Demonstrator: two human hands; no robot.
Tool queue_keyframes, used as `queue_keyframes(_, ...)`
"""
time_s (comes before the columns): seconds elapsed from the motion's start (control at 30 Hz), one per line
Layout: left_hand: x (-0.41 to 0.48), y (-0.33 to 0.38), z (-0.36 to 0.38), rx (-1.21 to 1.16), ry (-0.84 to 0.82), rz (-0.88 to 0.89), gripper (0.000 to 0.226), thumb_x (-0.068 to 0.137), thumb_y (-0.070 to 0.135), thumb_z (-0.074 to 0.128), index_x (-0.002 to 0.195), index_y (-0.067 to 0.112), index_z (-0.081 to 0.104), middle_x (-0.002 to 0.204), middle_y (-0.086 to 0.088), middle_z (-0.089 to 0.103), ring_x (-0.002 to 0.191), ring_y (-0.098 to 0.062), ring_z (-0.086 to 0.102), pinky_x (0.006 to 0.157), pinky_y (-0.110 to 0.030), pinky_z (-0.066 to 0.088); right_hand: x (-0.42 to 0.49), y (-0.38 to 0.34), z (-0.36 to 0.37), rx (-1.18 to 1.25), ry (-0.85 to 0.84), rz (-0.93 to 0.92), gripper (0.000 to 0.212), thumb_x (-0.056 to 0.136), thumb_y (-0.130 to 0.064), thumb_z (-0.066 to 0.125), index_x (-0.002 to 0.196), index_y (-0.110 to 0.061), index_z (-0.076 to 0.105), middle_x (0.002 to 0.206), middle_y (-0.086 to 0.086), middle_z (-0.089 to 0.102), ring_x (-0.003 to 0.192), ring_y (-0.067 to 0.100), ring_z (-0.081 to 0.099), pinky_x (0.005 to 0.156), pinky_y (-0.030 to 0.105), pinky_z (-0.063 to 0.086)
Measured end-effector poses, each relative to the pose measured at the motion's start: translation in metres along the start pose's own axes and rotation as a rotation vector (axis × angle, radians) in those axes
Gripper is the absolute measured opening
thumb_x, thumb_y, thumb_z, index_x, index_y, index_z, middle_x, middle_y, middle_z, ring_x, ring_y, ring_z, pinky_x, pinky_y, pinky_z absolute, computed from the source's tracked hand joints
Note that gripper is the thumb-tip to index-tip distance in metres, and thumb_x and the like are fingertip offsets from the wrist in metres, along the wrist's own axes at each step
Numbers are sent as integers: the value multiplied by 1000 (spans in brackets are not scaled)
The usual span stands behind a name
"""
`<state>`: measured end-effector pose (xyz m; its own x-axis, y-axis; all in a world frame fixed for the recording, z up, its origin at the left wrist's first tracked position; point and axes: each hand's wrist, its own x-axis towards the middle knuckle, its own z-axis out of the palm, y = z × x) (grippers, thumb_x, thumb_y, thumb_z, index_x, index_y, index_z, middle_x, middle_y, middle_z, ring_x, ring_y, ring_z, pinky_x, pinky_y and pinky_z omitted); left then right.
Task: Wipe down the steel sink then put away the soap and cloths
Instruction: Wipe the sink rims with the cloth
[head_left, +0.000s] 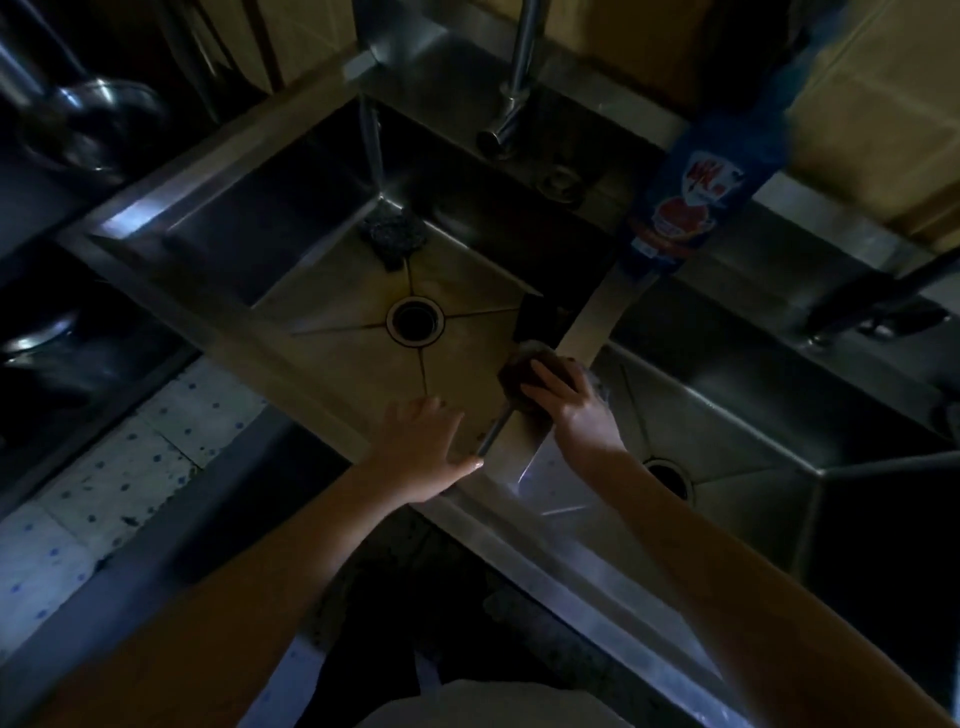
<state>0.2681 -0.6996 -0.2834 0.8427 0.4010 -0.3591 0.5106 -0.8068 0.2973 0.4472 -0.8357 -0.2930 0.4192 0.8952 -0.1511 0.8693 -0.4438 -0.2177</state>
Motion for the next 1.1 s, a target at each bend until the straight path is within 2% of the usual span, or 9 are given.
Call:
queue_keyframes(0.23,27,27,7,-23,34,-85,66,84,65,42,137,24,36,135,-5,44,124,-27,40,102,-43,29,31,42,-13,78,67,-50,66,78,18,51,132,-20,56,152,5,36,144,33,24,109,51,39)
queue_keyframes(0.37,37,35,13,-34,33,-73,61,88,54,48,140,30,29,140,-1,41,128,-25,37,102,-44,28,49,61,-23,152,68,-5,59,83,11,52,132,-22,55,153,0,35,145,28,21,116,44,30)
queue_keyframes(0.5,40,37,14,-62,19,-36,60,89,44,53,142,34,26,141,1,39,130,-22,35,102,-43,29,76,82,-37,265,47,53,50,83,8,59,128,-15,59,151,4,38,142,28,27,118,40,25)
queue_keyframes(0.57,41,39,11,-133,28,-23,58,89,38,56,141,32,30,139,1,42,127,-21,39,101,-39,33,84,87,-37,370,55,98,48,82,9,60,125,-12,61,149,7,40,142,29,29,118,41,24)
queue_keyframes(0.67,44,43,6,-280,98,-14,53,91,30,55,140,29,34,134,1,48,117,-17,50,92,-27,41,84,83,-28,470,125,152,44,84,12,58,123,-7,62,149,12,39,142,32,29,118,45,26)
queue_keyframes(0.73,47,46,5,-274,117,-4,52,92,31,52,140,28,33,135,0,48,117,-17,50,92,-26,41,78,77,-20,433,151,152,45,84,12,56,124,-9,62,149,11,39,142,34,26,118,46,26)
queue_keyframes(0.87,56,50,7,-216,93,-44,56,92,41,50,142,26,30,139,-3,44,126,-21,43,102,-39,38,65,82,-13,213,118,6,61,82,15,50,132,-20,56,152,4,36,143,32,23,114,42,29)
queue_keyframes(0.97,64,52,8,-180,83,-56,57,92,42,50,143,28,28,143,-4,39,131,-23,37,105,-44,34,70,93,-19,81,75,-72,61,82,12,55,135,-20,53,154,6,32,144,32,22,118,41,25)
queue_keyframes(1.1,69,54,9,-198,74,-79,59,90,38,54,143,30,28,146,-4,34,133,-24,33,107,-46,30,91,109,-30,9,31,-70,60,83,9,58,135,-20,52,156,3,29,145,35,19,117,49,25)
